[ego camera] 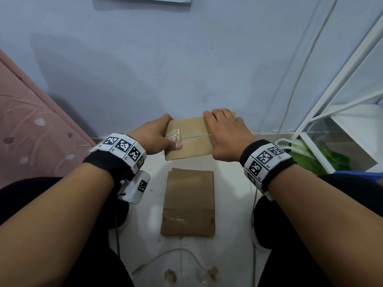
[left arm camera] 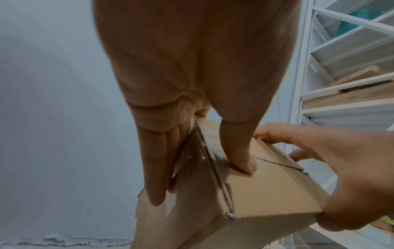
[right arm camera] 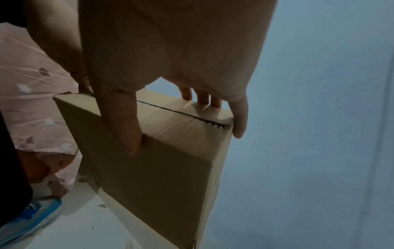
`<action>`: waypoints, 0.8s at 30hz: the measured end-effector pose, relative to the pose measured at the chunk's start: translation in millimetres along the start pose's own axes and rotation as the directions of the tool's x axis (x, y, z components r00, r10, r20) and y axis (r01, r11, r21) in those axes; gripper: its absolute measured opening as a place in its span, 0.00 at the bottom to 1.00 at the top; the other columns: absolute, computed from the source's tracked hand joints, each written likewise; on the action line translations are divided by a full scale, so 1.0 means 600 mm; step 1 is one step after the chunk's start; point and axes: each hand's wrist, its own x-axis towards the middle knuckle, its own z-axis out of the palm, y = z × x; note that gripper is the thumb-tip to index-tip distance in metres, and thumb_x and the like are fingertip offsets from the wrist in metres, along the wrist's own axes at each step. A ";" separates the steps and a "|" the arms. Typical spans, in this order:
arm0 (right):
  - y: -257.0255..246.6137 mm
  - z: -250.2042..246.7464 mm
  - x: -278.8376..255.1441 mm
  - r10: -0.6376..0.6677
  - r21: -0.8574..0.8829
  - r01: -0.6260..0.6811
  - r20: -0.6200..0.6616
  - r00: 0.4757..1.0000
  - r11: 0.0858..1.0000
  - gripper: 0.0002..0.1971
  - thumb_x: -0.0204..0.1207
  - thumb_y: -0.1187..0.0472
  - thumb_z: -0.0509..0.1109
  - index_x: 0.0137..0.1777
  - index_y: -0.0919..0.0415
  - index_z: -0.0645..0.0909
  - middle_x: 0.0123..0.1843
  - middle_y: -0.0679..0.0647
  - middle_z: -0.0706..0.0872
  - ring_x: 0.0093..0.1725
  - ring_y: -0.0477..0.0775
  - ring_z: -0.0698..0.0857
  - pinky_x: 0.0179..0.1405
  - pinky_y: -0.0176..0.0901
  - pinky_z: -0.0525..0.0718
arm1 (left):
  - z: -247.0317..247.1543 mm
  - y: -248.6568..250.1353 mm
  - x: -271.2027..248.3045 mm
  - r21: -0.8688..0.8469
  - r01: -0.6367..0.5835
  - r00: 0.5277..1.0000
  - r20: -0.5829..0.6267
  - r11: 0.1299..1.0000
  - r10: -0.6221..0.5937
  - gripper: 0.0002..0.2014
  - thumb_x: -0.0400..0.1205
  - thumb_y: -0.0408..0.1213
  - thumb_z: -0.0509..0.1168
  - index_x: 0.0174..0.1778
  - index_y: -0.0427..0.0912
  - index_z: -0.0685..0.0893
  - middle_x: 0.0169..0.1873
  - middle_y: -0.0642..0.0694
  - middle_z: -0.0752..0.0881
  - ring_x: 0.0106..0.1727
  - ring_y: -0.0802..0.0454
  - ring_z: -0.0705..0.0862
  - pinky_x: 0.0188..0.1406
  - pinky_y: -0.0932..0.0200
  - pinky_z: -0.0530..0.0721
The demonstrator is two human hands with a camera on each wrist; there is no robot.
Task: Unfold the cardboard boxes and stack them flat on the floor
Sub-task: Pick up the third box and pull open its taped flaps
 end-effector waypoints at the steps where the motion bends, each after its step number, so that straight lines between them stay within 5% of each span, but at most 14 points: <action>1: 0.000 0.000 0.000 0.001 -0.001 -0.001 0.000 1.000 1.000 0.45 0.63 0.61 0.71 0.82 0.58 0.57 0.73 0.55 0.69 0.75 0.61 0.66 0.63 0.63 0.77 | -0.001 -0.001 0.000 -0.010 -0.002 1.000 0.008 1.000 0.002 0.28 0.75 0.50 0.80 0.66 0.55 0.74 0.53 0.52 0.86 0.51 0.49 0.86 0.59 0.43 0.86; 13: 0.000 0.001 0.000 -0.004 -0.008 0.004 0.000 1.000 1.000 0.45 0.63 0.61 0.71 0.81 0.57 0.58 0.73 0.54 0.70 0.73 0.60 0.67 0.62 0.62 0.78 | -0.010 -0.002 -0.002 0.015 -0.034 0.999 0.020 0.999 0.033 0.25 0.79 0.42 0.78 0.68 0.52 0.74 0.54 0.49 0.87 0.53 0.48 0.88 0.62 0.43 0.85; 20: 0.005 0.000 0.000 0.004 -0.041 -0.004 0.005 1.000 0.999 0.42 0.64 0.62 0.70 0.80 0.57 0.59 0.73 0.55 0.70 0.72 0.61 0.67 0.60 0.63 0.78 | -0.001 -0.003 0.000 -0.007 -0.059 0.996 0.071 0.998 0.059 0.36 0.77 0.36 0.79 0.77 0.57 0.70 0.60 0.54 0.84 0.62 0.50 0.86 0.67 0.45 0.83; 24: 0.013 0.002 0.000 -0.011 -0.067 0.012 0.009 1.000 0.998 0.41 0.64 0.60 0.70 0.79 0.55 0.59 0.72 0.53 0.70 0.72 0.60 0.68 0.57 0.61 0.78 | 0.013 0.002 -0.006 0.003 -0.059 0.996 0.070 0.998 0.059 0.39 0.70 0.47 0.84 0.74 0.57 0.71 0.56 0.56 0.85 0.59 0.52 0.86 0.63 0.47 0.85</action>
